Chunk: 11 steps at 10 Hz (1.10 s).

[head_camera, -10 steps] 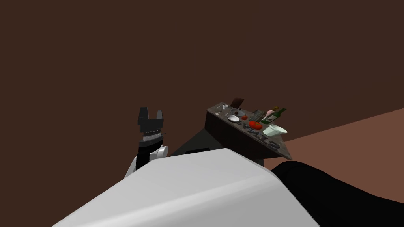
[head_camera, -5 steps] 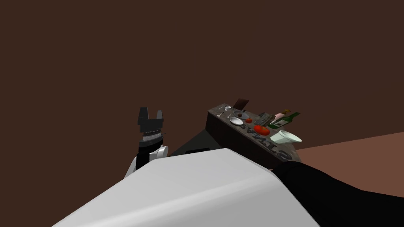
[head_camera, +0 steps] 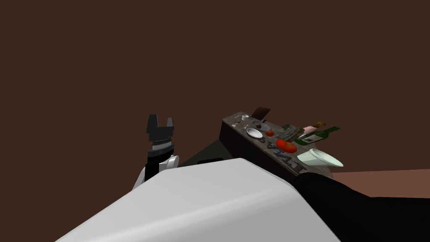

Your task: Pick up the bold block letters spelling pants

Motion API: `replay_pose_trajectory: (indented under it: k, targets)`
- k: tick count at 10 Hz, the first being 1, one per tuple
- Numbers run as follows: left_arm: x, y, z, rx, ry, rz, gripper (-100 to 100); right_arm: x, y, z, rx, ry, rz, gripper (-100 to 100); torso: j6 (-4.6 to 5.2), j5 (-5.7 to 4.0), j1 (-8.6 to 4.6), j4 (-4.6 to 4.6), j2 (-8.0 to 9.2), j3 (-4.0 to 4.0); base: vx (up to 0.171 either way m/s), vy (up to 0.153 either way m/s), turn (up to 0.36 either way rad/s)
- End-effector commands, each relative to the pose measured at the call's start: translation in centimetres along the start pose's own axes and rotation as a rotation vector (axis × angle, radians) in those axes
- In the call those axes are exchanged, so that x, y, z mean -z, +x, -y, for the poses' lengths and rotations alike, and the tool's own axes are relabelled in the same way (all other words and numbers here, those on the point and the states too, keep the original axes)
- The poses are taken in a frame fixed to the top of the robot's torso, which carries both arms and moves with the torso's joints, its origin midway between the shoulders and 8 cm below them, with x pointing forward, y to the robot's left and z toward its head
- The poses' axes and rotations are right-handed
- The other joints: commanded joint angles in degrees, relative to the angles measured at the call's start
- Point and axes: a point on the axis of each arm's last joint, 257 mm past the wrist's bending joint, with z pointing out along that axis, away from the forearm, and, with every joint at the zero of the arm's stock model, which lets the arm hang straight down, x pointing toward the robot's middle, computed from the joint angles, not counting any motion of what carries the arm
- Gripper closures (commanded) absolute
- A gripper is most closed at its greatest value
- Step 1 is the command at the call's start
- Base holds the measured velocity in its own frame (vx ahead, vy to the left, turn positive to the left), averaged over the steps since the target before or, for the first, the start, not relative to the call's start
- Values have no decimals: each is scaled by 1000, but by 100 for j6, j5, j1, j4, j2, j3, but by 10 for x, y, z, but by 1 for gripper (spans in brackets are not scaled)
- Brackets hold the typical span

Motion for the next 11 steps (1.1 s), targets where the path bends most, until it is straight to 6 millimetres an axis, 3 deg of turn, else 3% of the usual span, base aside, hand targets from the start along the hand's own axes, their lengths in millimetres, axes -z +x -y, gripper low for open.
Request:
replay_pose_trajectory:
  k: [1,3,5,6,8,10,11]
  targets:
    - [0,0,0,0,0,0,0,5,-5,15,22,35,2,-100,0,0,0,0,0,0,66,-96,79]
    - [0,0,0,0,0,0,0,35,-26,51,74,150,9,-100,1,0,5,0,-4,-2,113,-127,150]
    - [0,0,0,0,0,0,0,59,-47,74,118,234,22,-100,-1,-10,-35,-6,-27,-16,128,-213,164]
    - [0,0,0,0,0,0,0,59,-47,74,118,234,22,-100,0,-12,-41,-5,-23,-14,56,-145,47]
    - [0,0,0,0,0,0,0,73,-70,84,155,283,51,-100,0,-8,-28,-2,-15,-8,112,-218,127]
    - [0,0,0,0,0,0,0,72,-71,83,151,278,54,-100,3,-15,-37,-2,-13,-8,58,-146,60]
    - [0,0,0,0,0,0,0,72,-72,83,154,279,56,0,6,-7,4,1,4,2,7,-18,2]
